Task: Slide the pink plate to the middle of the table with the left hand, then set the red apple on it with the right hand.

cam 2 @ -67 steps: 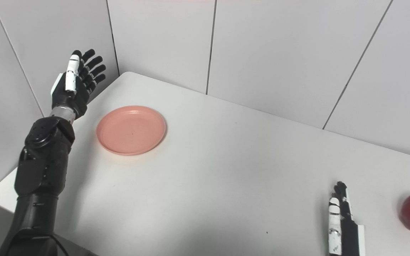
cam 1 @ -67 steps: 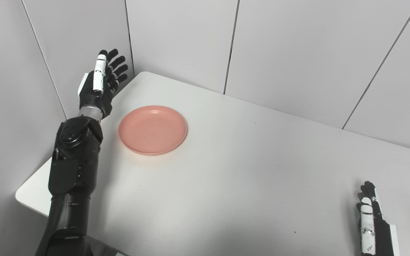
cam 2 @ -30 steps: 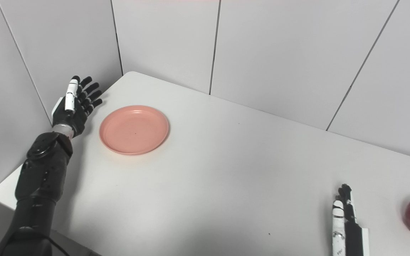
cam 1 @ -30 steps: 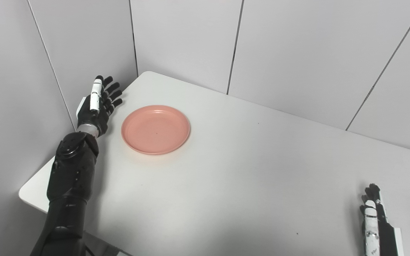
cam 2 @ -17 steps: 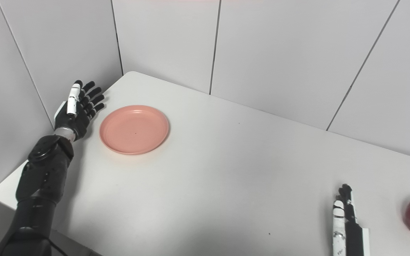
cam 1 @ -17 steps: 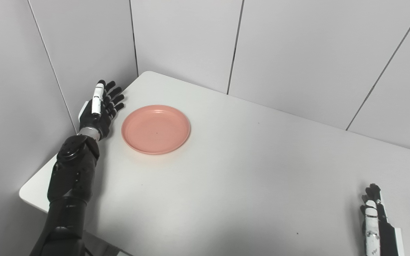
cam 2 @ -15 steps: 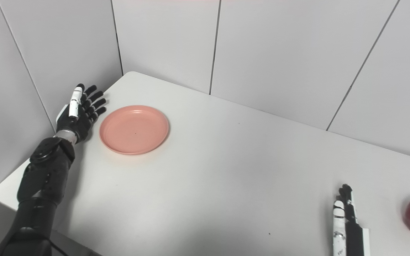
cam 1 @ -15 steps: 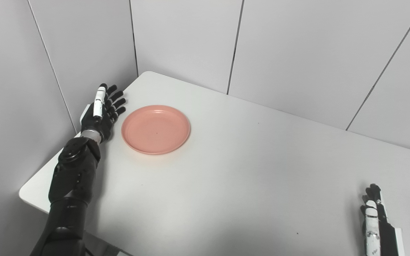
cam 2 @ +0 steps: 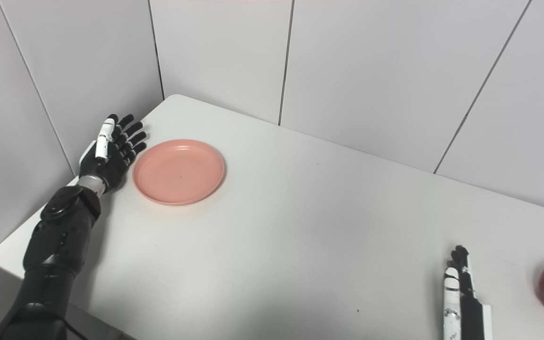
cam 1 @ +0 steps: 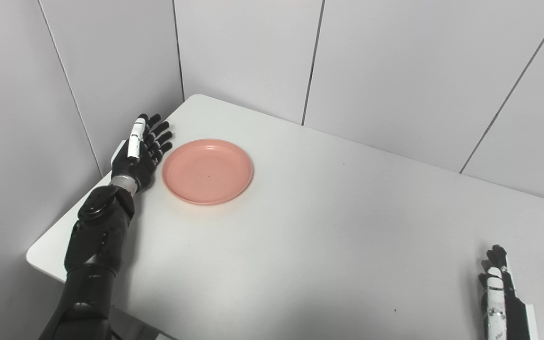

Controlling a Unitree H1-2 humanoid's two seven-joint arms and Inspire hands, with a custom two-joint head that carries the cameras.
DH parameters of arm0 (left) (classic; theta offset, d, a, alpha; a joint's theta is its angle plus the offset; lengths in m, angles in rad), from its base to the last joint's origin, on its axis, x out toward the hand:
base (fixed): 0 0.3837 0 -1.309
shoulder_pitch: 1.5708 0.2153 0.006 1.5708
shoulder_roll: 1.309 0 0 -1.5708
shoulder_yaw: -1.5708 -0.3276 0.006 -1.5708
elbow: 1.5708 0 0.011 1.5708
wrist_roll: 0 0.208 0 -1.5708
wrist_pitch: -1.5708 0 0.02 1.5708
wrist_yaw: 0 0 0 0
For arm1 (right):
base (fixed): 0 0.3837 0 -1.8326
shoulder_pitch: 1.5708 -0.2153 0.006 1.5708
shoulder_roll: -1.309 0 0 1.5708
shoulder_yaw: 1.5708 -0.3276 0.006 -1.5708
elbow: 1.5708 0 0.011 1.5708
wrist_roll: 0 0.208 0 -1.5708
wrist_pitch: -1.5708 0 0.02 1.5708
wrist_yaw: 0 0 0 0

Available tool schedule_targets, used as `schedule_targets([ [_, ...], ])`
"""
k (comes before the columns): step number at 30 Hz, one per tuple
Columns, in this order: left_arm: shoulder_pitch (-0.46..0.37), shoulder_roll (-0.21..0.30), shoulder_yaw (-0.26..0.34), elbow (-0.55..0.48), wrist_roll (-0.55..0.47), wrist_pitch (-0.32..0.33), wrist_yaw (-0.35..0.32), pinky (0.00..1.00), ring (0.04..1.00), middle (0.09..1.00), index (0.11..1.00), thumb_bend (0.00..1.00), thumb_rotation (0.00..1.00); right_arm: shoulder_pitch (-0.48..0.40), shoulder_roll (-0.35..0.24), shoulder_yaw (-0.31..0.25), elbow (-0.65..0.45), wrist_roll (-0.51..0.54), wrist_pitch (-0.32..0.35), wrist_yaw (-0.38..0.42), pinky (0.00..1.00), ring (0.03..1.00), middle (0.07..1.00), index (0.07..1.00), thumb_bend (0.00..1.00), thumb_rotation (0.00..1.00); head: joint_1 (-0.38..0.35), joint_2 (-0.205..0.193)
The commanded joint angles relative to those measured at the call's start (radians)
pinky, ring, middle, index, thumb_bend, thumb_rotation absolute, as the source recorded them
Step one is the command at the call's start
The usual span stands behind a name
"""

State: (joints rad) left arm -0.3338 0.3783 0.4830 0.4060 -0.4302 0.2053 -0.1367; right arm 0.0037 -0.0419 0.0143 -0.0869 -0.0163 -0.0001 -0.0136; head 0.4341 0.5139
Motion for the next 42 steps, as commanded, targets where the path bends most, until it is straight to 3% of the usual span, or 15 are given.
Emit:
schedule_targets([
  [1, -0.013, 0.016, -0.014, 0.002, 0.003, -0.01, 0.0, 0.91, 0.896, 0.897, 0.891, 0.41, 1.0, -0.014, -0.006, -0.003, -0.027, -0.003, -0.019, 0.008, 1.0, 0.983, 0.975, 0.968, 0.07, 1.0, -0.003, 0.002],
  [4, -0.017, 0.02, -0.025, 0.024, 0.006, -0.021, -0.014, 0.91, 0.906, 0.904, 0.896, 0.36, 1.0, -0.014, -0.004, -0.004, -0.027, 0.001, -0.017, 0.007, 1.0, 0.977, 0.972, 0.967, 0.07, 1.0, -0.002, 0.003],
  [9, -0.018, 0.022, -0.039, 0.049, -0.005, -0.039, -0.033, 0.91, 0.901, 0.897, 0.878, 0.41, 1.0, -0.014, -0.003, -0.004, -0.027, 0.004, -0.017, 0.008, 1.0, 0.982, 0.976, 0.974, 0.06, 1.0, -0.004, 0.005],
  [17, -0.019, 0.009, -0.047, 0.066, -0.008, -0.059, -0.046, 0.88, 0.875, 0.879, 0.87, 0.39, 1.0, -0.012, -0.001, -0.003, -0.035, -0.001, -0.008, 0.004, 1.0, 0.98, 0.974, 0.97, 0.07, 1.0, -0.006, 0.006],
  [42, -0.011, -0.047, -0.072, 0.003, -0.041, -0.016, -0.02, 0.88, 0.889, 0.9, 0.89, 0.37, 1.0, -0.012, -0.001, -0.003, -0.019, -0.007, -0.029, 0.004, 1.0, 0.979, 0.975, 0.969, 0.1, 1.0, -0.012, 0.011],
])
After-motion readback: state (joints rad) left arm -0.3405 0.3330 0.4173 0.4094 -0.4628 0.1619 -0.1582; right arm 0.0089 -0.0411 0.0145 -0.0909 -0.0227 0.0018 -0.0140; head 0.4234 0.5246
